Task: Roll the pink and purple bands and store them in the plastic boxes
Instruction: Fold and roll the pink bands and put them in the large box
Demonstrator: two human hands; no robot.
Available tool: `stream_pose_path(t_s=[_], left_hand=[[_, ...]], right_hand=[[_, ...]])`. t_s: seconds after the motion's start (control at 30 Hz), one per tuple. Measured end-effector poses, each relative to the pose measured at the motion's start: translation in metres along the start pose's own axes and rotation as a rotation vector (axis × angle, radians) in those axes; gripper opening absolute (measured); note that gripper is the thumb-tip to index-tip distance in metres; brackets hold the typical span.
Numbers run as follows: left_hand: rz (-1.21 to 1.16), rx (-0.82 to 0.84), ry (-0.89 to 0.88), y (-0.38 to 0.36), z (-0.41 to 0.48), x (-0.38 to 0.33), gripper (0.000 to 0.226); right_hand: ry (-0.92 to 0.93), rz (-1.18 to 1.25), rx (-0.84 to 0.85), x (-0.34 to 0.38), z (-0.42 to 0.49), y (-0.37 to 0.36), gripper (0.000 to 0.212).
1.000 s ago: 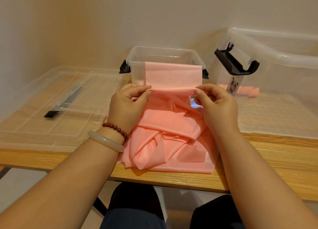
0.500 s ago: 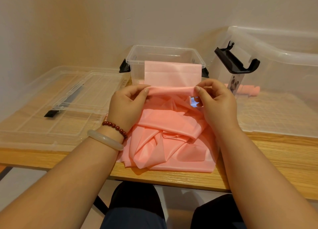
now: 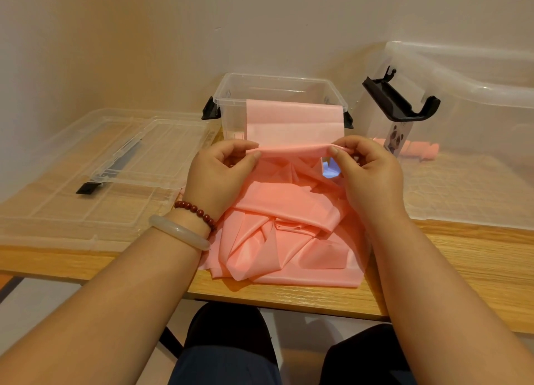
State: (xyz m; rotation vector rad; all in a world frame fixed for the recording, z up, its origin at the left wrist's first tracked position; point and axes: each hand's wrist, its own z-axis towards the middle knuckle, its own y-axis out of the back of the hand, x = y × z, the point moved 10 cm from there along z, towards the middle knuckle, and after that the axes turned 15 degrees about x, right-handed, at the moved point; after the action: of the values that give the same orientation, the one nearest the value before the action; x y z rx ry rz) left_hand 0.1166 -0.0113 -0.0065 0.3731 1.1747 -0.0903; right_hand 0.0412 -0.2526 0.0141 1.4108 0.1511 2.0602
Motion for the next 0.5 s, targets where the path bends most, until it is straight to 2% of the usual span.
stream_pose_path(t_s=[0.3, 0.5], left_hand=[[-0.021, -0.028, 0.017, 0.004, 0.0, 0.002, 0.011], [-0.041, -0.011, -0.016, 0.003, 0.003, 0.0, 0.022]], right_hand=[[-0.008, -0.097, 0.005, 0.002, 0.002, -0.002, 0.007], [-0.115, 0.146, 0.028, -0.012, -0.001, -0.008, 0.014]])
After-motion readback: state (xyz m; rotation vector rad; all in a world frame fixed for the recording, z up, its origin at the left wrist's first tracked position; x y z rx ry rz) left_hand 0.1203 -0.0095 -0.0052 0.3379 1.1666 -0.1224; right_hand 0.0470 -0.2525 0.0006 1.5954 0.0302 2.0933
